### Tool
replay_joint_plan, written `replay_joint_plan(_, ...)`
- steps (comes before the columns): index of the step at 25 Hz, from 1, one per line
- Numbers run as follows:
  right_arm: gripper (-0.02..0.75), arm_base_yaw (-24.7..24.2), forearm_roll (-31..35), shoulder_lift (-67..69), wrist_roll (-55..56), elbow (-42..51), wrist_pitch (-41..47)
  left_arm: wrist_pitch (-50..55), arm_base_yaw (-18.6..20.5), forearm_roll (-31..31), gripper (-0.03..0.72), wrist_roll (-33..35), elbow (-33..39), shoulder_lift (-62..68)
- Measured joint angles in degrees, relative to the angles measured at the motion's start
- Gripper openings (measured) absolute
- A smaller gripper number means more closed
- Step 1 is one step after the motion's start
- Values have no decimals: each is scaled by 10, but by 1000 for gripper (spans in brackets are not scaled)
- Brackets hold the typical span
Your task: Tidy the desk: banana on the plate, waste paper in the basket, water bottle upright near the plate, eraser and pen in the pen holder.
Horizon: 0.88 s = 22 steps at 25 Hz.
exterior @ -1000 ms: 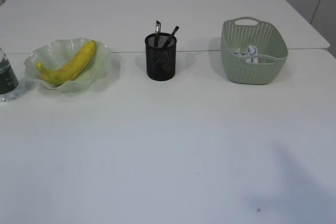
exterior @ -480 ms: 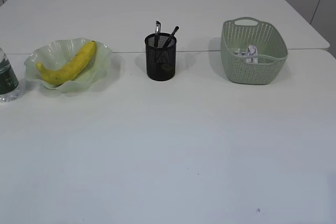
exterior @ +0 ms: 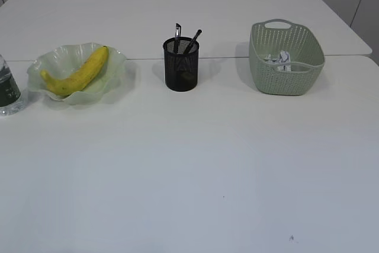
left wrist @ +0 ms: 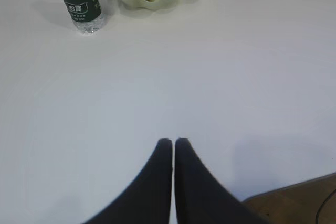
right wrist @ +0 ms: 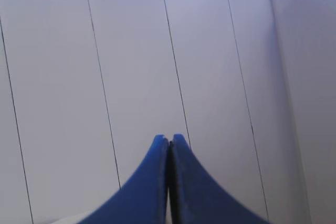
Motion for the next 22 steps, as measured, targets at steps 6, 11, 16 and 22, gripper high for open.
replay_joint_plan(6, -11, 0, 0, -1, -9, 52, 13, -1, 0, 0, -24, 0, 0, 0)
replay_joint_plan(11, -11, 0, 2, -1, -9, 133, 47, -1, 0, 0, -24, 1, 0, 0)
replay_joint_plan(16, -11, 0, 3, -1, -8, 172, 75, -1, 0, 0, -24, 1, 0, 0)
replay_joint_plan(22, -11, 0, 3, -1, -1, 177, 121, -1, 0, 0, -24, 1, 0, 0)
